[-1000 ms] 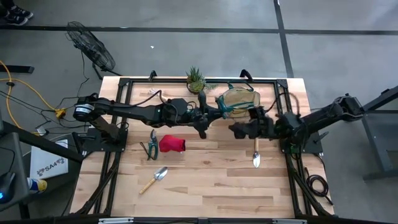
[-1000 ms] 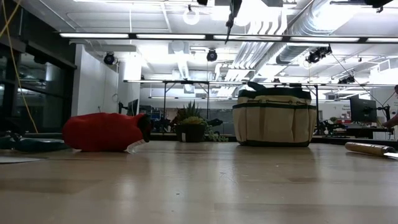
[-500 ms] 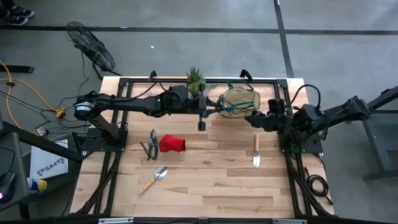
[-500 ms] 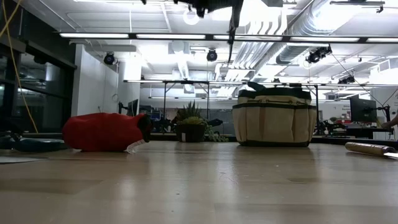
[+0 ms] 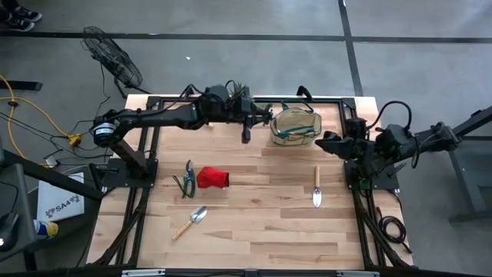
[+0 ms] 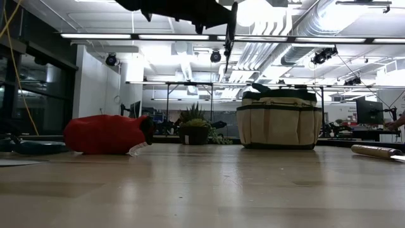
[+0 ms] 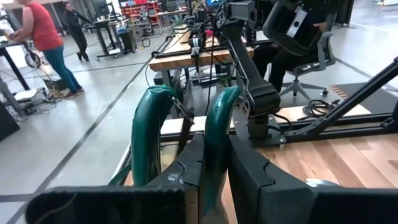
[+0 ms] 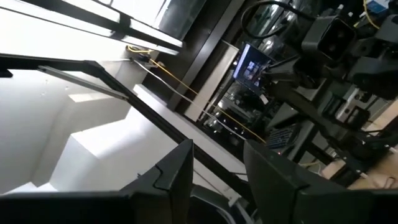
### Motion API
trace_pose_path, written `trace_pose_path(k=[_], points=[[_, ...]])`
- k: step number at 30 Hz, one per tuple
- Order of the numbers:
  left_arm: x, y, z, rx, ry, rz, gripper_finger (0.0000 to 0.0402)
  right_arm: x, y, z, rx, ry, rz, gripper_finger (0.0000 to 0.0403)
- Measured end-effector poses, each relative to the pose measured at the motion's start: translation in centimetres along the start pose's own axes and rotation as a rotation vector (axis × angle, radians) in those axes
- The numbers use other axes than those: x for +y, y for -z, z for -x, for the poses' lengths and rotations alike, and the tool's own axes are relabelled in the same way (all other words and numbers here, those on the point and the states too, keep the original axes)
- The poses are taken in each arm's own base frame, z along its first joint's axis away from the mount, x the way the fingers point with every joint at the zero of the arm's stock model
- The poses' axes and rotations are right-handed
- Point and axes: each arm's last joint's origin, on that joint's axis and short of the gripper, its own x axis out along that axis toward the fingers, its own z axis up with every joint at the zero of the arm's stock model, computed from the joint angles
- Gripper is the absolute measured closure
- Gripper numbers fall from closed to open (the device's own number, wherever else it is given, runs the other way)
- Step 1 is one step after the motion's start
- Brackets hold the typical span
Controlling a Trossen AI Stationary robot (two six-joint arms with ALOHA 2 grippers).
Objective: Pick & Place Garden tools in Gardening bag
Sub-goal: Put the right green shear scissors into the light brown gardening bag
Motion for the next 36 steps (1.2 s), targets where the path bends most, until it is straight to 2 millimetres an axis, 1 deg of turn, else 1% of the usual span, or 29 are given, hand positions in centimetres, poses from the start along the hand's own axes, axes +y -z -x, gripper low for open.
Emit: trace_pose_path(k=[4,8,10,12,15,18,22,24,29,32,34,36], points=[[0.6,0.2,0.0,0.003,-0.005,0.008,0.0364,0.1,-0.3,0.7,0.011,0.014,0.031,0.0268],[0.6,0.7,-0.2,0.017,0.007,0.017,0.0364,0.2,-0.6,1.3,0.005,0.018,0.078,0.0268],[0.5,1.2,-0.8,0.013,0.015,0.023,0.0364,0.2,-0.7,1.5,-0.011,0.034,0.087,0.0268],[0.4,2.1,-1.3,0.046,0.043,0.065,0.0364,0.1,-0.8,1.6,-0.032,0.062,0.109,0.0268],[0.4,3.2,-2.3,0.044,0.067,0.069,0.0364,0.1,-0.9,1.7,-0.07,0.093,0.152,0.0268],[0.5,3.4,-2.9,-0.017,0.078,0.057,0.0364,0.0,-1.1,1.7,-0.112,0.131,0.179,0.0268],[1.5,2.9,-2.7,-0.075,0.074,0.047,0.0364,-0.2,-1.1,1.7,-0.142,0.176,0.207,0.0268],[2.2,3.0,-2.5,-0.078,0.091,0.043,0.0364,-0.2,-1.2,1.7,-0.164,0.198,0.217,0.0268],[4.8,3.4,-1.5,-0.099,0.129,0.083,0.0364,-0.3,-1.2,1.7,-0.185,0.231,0.221,0.0268],[6.0,3.8,-1.0,-0.088,0.152,0.108,0.0364,-0.4,-1.2,1.7,-0.19,0.243,0.223,0.0268],[6.4,4.0,-0.8,-0.078,0.163,0.114,0.0364,-0.5,-1.2,1.8,-0.199,0.259,0.226,0.0268],[6.4,4.4,-0.7,-0.065,0.167,0.122,0.0364,-0.6,-1.2,1.8,-0.211,0.277,0.228,0.0268]])
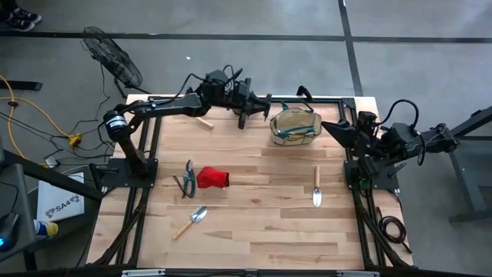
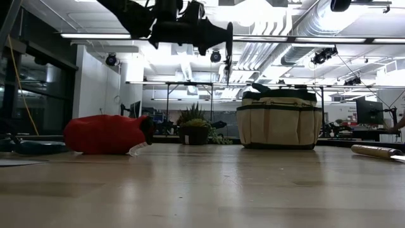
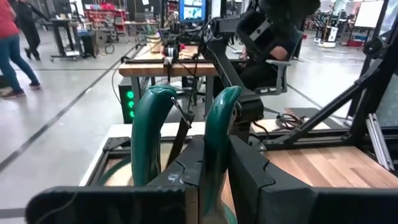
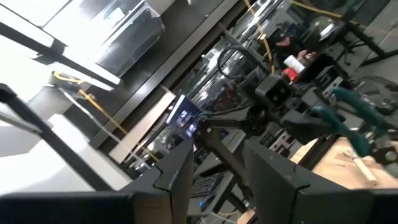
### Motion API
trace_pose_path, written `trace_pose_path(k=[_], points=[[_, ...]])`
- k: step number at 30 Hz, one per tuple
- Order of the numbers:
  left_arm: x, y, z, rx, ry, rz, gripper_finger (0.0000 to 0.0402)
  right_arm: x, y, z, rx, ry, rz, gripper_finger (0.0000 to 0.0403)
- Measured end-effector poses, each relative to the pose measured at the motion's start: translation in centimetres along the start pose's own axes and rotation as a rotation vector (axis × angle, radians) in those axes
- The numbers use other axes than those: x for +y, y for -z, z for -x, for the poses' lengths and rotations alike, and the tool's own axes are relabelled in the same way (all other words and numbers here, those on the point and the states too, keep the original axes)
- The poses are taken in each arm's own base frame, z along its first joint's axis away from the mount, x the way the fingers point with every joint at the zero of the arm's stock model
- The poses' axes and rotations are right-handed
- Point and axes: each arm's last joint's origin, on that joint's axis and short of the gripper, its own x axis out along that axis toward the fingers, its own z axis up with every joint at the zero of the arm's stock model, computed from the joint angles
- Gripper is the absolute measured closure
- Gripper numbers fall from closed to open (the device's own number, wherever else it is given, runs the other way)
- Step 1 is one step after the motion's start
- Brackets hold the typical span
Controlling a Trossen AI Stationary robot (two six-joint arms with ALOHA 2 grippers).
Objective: Pick & Place Garden tools in Gardening bag
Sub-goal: Put the right green shear scissors into the light brown gardening bag
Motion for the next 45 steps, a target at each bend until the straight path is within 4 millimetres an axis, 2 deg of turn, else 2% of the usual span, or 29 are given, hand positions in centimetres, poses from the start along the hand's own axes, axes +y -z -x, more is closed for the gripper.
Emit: trace_pose_path(k=[6,13,16,20,25,30,34,45], points=[[-1.1,3.8,0.8,-0.025,0.002,0.097,0.0364,-0.2,0.1,0.0,-0.016,0.048,0.012,0.0268],[-2.9,6.6,4.3,-0.348,-0.148,0.13,0.0364,-0.3,0.0,0.0,-0.041,0.075,0.012,0.0268],[-3.4,7.5,5.2,-0.397,-0.217,0.124,0.0364,-0.3,0.0,0.0,-0.05,0.087,0.013,0.0268],[-3.4,8.5,4.8,-0.356,-0.191,0.144,0.0364,-0.5,0.1,-0.1,-0.057,0.115,0.022,0.0268],[-3.7,7.5,3.3,-0.396,-0.225,0.061,0.0364,-0.6,0.4,-0.3,-0.064,0.151,0.036,0.0268],[-3.6,7.1,2.3,-0.365,-0.23,0.039,0.0364,-0.7,0.6,-0.5,-0.06,0.163,0.043,0.0268],[-3.4,7.4,1.9,-0.3,-0.222,0.011,0.0364,-0.7,0.8,-0.6,-0.053,0.162,0.043,0.0268],[-2.1,7.9,-1.0,-0.311,-0.187,-0.024,0.0364,-0.7,0.8,-0.6,-0.053,0.163,0.042,0.0268]])
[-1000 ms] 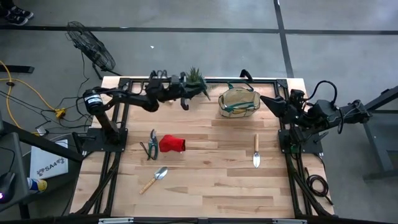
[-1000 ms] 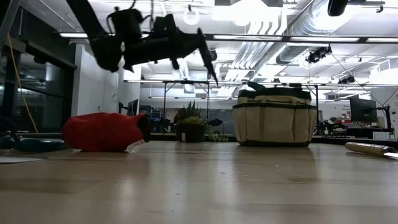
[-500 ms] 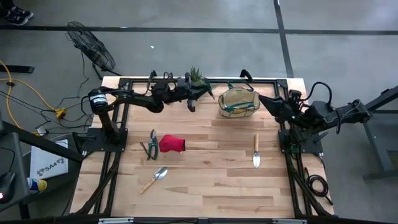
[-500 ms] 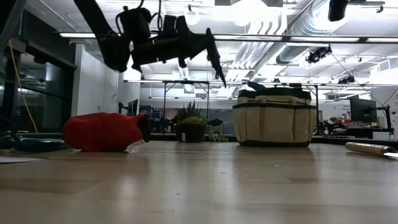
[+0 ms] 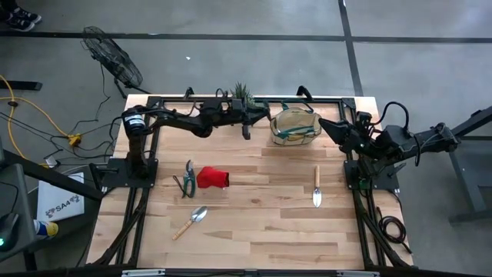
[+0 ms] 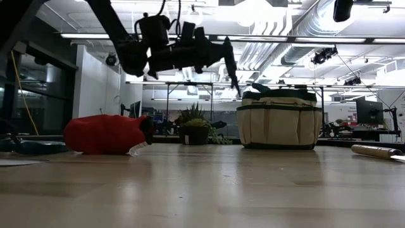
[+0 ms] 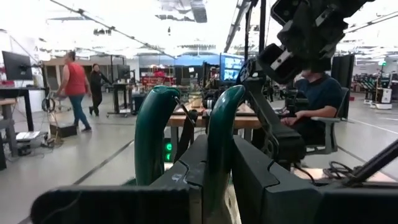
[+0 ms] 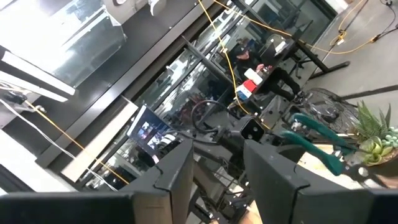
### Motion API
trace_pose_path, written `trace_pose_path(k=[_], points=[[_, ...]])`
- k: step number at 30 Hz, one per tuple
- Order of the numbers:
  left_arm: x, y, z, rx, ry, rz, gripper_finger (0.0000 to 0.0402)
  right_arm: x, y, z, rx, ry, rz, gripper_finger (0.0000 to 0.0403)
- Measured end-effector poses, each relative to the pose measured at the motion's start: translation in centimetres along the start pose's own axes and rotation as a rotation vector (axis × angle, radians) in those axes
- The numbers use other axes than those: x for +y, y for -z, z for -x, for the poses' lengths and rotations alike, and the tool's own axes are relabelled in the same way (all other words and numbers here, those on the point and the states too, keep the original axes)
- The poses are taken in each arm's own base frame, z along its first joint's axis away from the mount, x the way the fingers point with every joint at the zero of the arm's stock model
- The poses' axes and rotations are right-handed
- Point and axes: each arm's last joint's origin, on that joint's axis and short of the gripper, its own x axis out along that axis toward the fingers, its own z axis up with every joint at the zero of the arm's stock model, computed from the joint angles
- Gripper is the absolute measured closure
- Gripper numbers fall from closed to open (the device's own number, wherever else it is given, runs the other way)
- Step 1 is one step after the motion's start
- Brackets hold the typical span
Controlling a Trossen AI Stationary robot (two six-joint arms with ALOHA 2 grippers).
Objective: Pick & Place Garden tools in Gardening bag
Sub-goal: Put the right green shear scissors into the light brown gardening bag
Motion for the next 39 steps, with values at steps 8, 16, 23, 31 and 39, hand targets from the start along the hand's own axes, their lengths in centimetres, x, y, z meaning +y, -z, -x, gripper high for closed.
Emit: trace_pose_path(k=[8,16,23,31,39], points=[[0.4,1.0,-1.3,0.048,0.035,-0.012,0.0364,0.0,0.0,0.0,-0.004,0.005,-0.002,0.0268],[0.5,2.0,-1.4,0.095,0.04,-0.016,0.0364,0.0,0.0,0.0,-0.005,0.006,-0.002,0.0268],[0.5,2.3,-1.4,0.126,0.049,-0.028,0.0364,0.0,0.0,0.0,-0.013,0.015,-0.002,0.0268],[-0.6,2.6,-1.7,0.145,0.085,-0.071,0.0364,-0.1,0.0,0.0,-0.016,0.02,-0.002,0.0268],[-0.4,2.7,-1.7,0.153,0.041,-0.088,0.0364,-0.1,0.0,0.0,-0.016,0.02,-0.002,0.0268]])
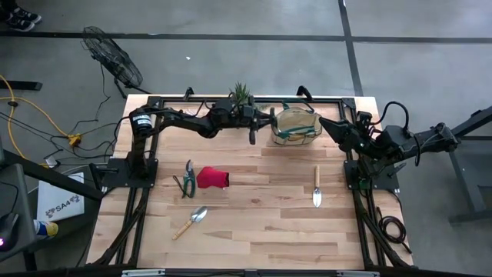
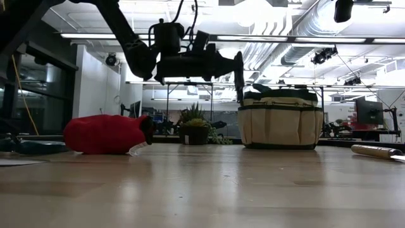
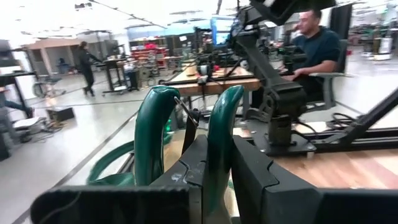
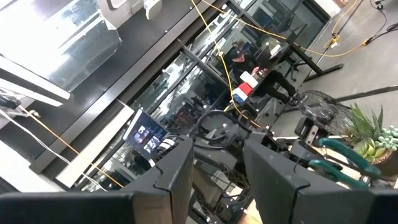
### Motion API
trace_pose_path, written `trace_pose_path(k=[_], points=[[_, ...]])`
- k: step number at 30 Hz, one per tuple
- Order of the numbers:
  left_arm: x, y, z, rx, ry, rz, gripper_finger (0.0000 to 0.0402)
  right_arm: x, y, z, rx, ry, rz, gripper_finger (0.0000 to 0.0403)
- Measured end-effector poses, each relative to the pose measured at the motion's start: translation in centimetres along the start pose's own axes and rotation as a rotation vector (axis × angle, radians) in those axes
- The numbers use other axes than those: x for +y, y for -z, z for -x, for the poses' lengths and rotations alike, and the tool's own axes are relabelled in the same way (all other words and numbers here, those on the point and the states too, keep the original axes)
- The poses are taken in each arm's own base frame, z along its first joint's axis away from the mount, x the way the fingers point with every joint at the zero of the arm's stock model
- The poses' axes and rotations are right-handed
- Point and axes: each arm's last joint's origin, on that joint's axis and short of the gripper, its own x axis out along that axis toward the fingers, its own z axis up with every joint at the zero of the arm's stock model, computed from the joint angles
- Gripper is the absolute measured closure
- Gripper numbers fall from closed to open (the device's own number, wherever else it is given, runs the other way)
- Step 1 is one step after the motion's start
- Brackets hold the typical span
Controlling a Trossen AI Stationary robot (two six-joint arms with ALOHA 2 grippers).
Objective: Pick & Place Garden tools in Gardening bag
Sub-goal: Put the right green shear scissors into the light brown gardening bag
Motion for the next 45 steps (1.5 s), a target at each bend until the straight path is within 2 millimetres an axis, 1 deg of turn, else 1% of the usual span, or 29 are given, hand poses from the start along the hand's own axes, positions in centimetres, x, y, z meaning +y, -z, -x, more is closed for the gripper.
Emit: trace_pose_path(k=[6,14,17,20,23,25,34,38,45], points=[[0.0,0.3,0.0,0.033,-0.024,-0.023,0.0364,0.0,0.0,0.0,0.0,0.0,0.0,0.0268],[0.4,-0.5,-0.9,0.047,-0.008,-0.064,0.0364,0.0,0.0,0.0,0.0,0.0,0.0,0.0268],[0.4,-0.5,-1.0,0.064,-0.005,-0.059,0.0364,0.0,0.0,0.0,0.0,0.0,0.0,0.0268],[0.5,0.1,-1.2,0.064,0.002,-0.051,0.0364,0.0,0.0,0.0,0.0,0.0,0.0,0.0268],[0.4,1.2,-1.3,0.087,0.009,-0.029,0.0364,0.0,0.0,0.0,0.0,0.0,0.0,0.0268],[0.4,1.5,-1.4,0.088,0.009,-0.021,0.0364,0.0,0.0,0.0,0.0,0.0,-0.001,0.0268],[0.4,1.3,-1.3,0.064,0.031,-0.025,0.0364,0.0,0.0,0.0,0.0,0.0,-0.001,0.0268],[0.0,1.1,-1.5,0.044,0.061,-0.023,0.0364,0.0,0.0,0.0,0.0,0.0,-0.001,0.0268],[0.1,0.9,-1.4,0.027,0.057,0.014,0.0364,0.0,0.0,0.0,-0.015,0.016,-0.001,0.0268]])
